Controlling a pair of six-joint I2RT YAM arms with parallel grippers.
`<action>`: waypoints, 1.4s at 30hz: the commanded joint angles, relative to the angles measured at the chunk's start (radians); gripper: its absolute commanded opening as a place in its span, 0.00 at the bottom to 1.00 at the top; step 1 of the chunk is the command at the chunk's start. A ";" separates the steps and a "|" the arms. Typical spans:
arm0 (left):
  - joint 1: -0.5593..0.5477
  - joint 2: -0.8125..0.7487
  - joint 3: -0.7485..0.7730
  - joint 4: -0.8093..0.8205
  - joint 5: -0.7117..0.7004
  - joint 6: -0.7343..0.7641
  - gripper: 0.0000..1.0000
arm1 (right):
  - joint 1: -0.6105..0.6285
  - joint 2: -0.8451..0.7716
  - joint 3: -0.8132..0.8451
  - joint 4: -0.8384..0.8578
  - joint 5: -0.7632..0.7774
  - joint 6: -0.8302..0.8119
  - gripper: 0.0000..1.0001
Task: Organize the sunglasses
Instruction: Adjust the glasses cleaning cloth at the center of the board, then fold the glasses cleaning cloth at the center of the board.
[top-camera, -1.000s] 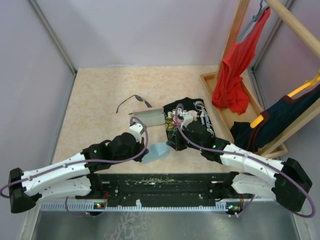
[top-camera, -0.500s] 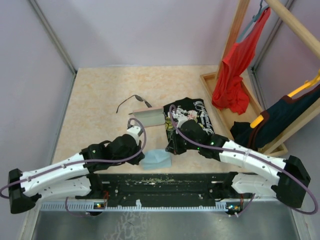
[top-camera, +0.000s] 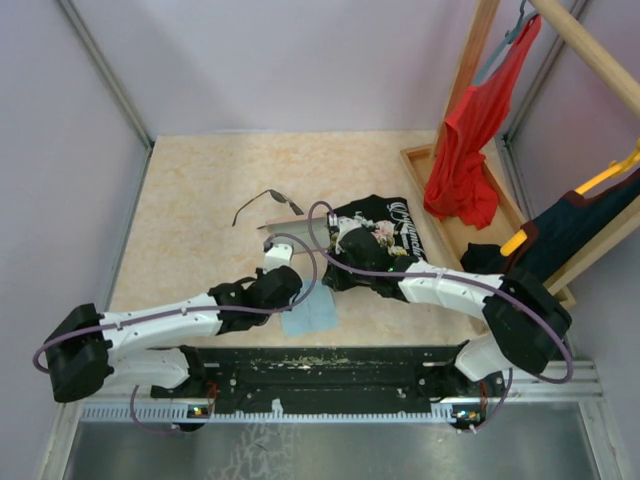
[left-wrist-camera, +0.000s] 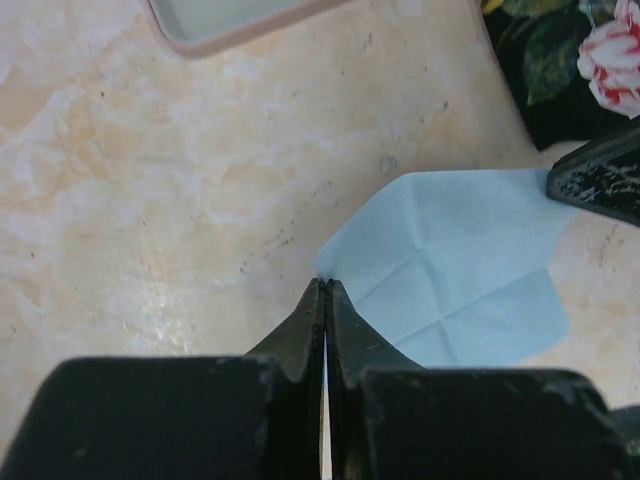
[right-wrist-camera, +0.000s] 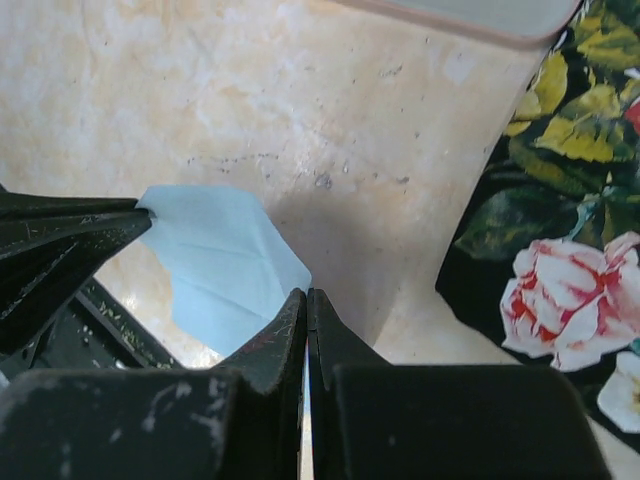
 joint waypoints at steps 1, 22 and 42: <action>0.045 0.048 -0.021 0.179 -0.064 0.073 0.00 | -0.026 0.049 0.030 0.168 -0.013 -0.070 0.00; 0.122 0.032 -0.157 0.320 0.083 0.116 0.00 | -0.059 0.094 -0.060 0.274 -0.120 -0.079 0.00; 0.120 0.070 -0.102 0.128 0.092 0.054 0.00 | -0.059 0.046 -0.105 0.240 -0.085 -0.062 0.00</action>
